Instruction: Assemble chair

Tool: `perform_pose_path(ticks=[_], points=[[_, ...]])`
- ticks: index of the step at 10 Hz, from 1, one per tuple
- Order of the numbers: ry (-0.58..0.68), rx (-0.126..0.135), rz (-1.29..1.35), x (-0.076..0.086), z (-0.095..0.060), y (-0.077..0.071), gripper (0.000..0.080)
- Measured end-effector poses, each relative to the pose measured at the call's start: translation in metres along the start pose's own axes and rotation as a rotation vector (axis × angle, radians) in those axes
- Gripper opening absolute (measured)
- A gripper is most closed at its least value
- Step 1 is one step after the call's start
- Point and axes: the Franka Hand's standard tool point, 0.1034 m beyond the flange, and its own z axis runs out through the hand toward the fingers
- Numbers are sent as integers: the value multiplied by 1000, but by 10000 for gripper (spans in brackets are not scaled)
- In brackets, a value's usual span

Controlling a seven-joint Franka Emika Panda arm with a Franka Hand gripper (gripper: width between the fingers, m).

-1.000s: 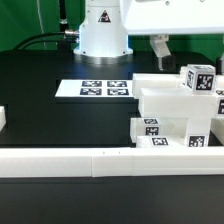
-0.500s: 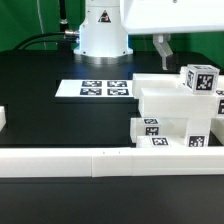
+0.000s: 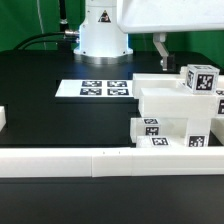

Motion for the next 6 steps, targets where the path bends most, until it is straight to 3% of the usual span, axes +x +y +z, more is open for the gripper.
perform_pose_path(ticks=[1, 3, 6], points=[[1, -21, -155, 0, 0, 1, 648], [-9, -29, -358, 0, 1, 5, 648], [-16, -40, -390, -2, 4, 1, 648]])
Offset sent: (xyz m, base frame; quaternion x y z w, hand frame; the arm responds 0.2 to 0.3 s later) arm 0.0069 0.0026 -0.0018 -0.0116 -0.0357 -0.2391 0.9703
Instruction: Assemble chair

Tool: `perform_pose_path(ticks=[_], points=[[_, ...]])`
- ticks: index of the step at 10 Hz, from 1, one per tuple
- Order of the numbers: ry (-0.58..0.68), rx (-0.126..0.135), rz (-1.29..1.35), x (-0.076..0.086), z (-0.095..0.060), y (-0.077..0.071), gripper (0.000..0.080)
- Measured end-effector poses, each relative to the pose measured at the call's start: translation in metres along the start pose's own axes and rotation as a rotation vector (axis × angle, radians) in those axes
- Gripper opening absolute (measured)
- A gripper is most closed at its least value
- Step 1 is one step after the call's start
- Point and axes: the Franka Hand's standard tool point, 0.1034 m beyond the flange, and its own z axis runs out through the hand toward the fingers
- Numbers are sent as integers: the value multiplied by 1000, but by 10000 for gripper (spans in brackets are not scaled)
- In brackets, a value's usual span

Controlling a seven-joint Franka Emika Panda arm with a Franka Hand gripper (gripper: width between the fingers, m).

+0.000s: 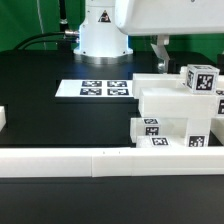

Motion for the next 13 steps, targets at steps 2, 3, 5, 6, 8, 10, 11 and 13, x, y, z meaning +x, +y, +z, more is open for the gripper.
perform_pose_path(ticks=[2, 3, 5, 6, 8, 10, 11, 13], points=[[-4, 0, 20, -1, 3, -1, 390], [3, -1, 29, 0, 4, -2, 390], [14, -3, 34, 2, 4, -1, 281], [14, -3, 55, 2, 4, -1, 281], [14, -3, 64, 2, 4, -1, 281], [22, 0, 264, 2, 4, -1, 281], [35, 1, 359, -1, 4, -1, 281], [61, 10, 638, -2, 4, -3, 281]])
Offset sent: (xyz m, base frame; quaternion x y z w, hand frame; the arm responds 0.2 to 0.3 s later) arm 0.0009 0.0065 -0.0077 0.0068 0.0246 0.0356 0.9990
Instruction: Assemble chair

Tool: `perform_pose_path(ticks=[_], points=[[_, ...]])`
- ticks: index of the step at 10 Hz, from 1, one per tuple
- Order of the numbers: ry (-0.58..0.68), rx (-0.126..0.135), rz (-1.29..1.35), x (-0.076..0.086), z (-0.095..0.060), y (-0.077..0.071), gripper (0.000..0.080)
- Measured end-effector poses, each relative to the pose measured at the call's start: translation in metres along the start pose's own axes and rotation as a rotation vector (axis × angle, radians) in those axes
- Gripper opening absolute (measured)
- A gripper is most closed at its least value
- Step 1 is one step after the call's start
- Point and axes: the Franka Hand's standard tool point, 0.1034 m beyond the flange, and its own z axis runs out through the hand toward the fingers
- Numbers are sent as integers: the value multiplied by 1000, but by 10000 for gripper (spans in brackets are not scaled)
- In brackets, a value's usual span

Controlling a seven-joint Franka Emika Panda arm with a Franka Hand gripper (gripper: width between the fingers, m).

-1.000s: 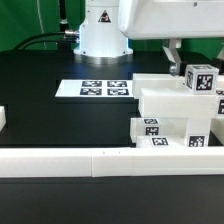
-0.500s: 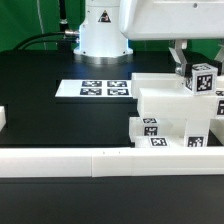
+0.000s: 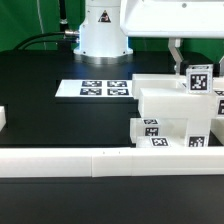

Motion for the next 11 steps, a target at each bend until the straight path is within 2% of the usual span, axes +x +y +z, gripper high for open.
perform_pose_path(ticks=[6, 9, 11], points=[[1, 9, 486, 0, 0, 0, 281], [-37, 38, 822, -2, 0, 0, 281], [-55, 45, 1014, -2, 0, -1, 281]])
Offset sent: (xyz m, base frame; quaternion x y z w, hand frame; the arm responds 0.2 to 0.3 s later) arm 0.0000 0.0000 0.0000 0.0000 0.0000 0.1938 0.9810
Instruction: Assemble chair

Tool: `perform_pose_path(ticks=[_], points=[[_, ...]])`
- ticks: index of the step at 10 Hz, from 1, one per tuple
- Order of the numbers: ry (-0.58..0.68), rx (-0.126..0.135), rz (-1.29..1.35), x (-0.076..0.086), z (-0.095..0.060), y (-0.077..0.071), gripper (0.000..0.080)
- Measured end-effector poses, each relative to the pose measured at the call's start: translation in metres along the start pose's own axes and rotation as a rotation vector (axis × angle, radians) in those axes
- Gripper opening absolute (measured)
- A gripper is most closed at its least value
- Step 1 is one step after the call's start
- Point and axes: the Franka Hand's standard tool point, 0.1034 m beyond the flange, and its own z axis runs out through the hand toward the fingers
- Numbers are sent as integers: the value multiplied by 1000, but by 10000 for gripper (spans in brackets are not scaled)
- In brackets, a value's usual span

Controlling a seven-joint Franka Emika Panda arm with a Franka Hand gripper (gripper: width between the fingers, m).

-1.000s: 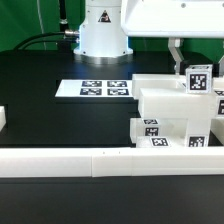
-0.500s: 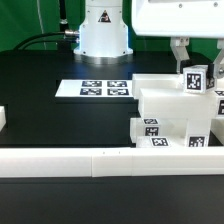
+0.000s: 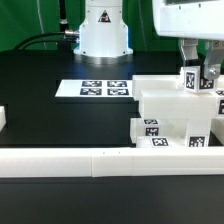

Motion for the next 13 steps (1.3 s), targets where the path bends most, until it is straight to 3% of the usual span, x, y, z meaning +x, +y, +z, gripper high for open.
perform_pose_path(ticks=[2, 3, 4, 5, 9, 13], points=[[-5, 1, 26, 0, 0, 0, 281], [-4, 1, -14, 0, 1, 0, 335], [-5, 3, -43, -1, 0, -1, 522], [-4, 4, -99, 0, 0, -1, 609], [-2, 0, -436, 0, 1, -1, 647], [7, -26, -903, -2, 3, 1, 649]])
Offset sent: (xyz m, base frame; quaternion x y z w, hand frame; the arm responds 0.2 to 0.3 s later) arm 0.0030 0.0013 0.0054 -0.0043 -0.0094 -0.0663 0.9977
